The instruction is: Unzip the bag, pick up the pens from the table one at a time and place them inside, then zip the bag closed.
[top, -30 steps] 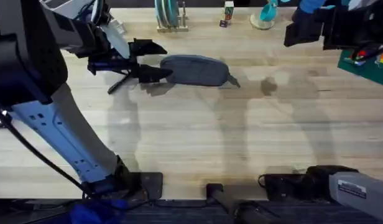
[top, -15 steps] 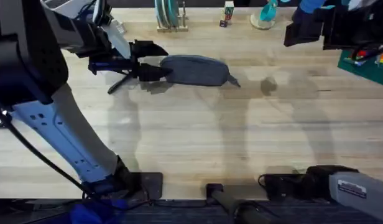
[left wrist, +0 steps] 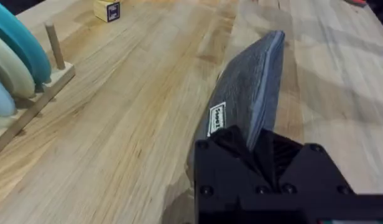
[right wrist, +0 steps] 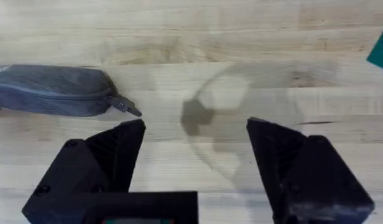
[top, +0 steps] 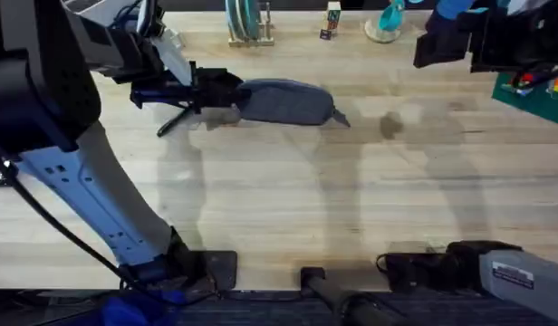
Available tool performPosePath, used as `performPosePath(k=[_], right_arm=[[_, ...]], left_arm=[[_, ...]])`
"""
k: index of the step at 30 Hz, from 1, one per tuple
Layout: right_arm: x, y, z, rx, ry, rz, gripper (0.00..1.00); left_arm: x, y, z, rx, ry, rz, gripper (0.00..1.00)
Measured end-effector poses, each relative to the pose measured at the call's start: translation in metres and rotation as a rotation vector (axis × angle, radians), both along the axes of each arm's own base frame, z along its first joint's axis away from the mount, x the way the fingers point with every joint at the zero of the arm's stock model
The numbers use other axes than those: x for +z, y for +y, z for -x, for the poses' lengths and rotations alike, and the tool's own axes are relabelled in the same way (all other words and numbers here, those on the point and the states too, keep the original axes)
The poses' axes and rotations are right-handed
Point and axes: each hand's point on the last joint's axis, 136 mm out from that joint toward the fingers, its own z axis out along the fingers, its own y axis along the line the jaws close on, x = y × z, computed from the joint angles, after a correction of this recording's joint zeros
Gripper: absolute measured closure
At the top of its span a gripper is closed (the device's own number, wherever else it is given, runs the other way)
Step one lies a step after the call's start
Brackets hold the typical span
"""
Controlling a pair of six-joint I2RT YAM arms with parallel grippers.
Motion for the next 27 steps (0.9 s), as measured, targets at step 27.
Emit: performPosePath(k=[27], right_arm=[[-0.001,0.017,0.004,0.2,-0.002,0.012,0.004]], left_arm=[[0.0,0.0,0.0,0.0,0.0,0.0,0.958]])
